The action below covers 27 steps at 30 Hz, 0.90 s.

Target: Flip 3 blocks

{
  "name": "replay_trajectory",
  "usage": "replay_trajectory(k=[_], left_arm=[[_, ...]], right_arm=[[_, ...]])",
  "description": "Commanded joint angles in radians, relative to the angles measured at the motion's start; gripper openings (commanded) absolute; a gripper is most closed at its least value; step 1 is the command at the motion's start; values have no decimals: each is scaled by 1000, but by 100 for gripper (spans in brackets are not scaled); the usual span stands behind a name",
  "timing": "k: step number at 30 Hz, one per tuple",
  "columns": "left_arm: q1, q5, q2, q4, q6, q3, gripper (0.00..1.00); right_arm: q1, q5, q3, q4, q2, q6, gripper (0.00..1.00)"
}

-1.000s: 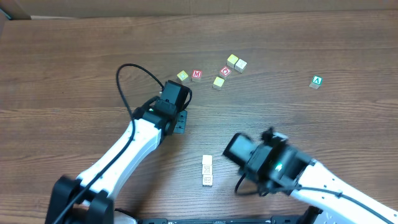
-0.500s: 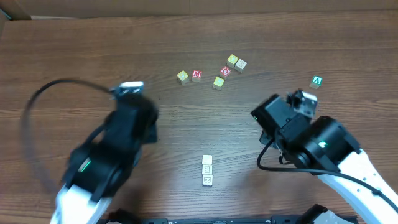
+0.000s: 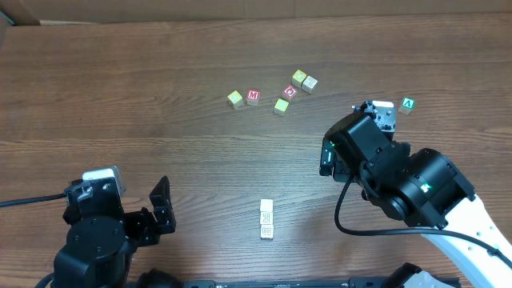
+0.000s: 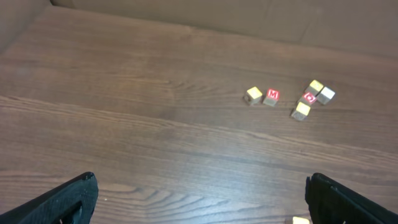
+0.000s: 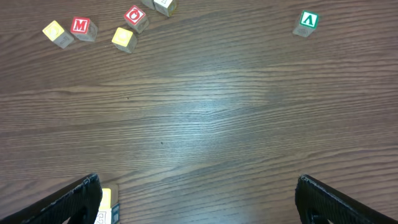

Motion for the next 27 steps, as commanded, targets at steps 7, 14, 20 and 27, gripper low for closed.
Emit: replay_trajectory(k=[7, 14, 20, 27], left_arm=[[-1, -6, -3, -64, -10, 1, 100], [-1, 5, -3, -76, -10, 1, 100], [-1, 6, -3, -76, -10, 1, 100], [-1, 6, -3, -76, -10, 1, 100]], right_arm=[[-4, 13, 23, -2, -16, -19, 100], [-4, 13, 23, -3, -16, -19, 100], [-4, 13, 23, -3, -16, -19, 100], [-4, 13, 23, -4, -16, -19, 100]])
